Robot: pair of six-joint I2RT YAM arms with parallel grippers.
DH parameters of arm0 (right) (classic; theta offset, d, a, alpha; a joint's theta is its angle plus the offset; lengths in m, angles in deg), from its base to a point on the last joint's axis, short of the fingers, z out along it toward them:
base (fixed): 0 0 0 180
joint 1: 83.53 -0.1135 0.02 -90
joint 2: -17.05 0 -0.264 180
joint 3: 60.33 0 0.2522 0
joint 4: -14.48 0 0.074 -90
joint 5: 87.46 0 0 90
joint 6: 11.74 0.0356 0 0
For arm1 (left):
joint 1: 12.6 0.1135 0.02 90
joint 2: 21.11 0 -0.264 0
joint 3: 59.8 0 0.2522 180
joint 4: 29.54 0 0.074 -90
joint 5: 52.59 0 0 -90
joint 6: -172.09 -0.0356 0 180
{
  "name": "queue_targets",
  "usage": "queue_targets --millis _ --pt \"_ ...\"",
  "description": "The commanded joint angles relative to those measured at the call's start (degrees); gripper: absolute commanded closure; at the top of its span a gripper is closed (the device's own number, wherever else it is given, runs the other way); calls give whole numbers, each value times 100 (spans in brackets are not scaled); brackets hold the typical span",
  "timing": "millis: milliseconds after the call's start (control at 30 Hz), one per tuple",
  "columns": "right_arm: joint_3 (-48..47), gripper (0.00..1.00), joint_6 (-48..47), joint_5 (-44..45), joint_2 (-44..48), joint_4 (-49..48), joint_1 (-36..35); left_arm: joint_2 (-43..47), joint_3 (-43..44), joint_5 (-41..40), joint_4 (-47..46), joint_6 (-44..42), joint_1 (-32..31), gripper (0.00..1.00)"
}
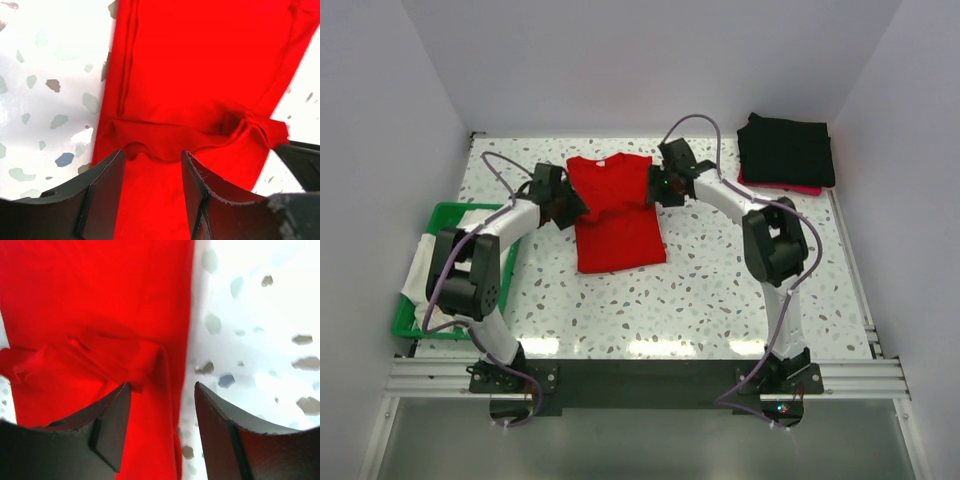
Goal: Fold and stack the t-shirts
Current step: Fold the tshirt
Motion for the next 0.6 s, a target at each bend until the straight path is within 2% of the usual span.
queue_targets --millis 0,200,300,400,567 --pt "736 42 10 104 954 -304 19 571 -193 216 -338 -103 37 46" --pt "2319 41 168 34 1790 -990 11 1520 -1370 163 -628 21 1 46" --pt "2821 42 221 -71 2055 -1227 2 1881 -1906 303 -751 -6 -25 46" --pt "3208 42 291 -177 2283 -1473 -77 2048 -2372 497 -848 -50 -139 46" --pt "3394 42 335 -133 2302 -1535 -314 2128 -2645 576 -997 -67 -324 46"
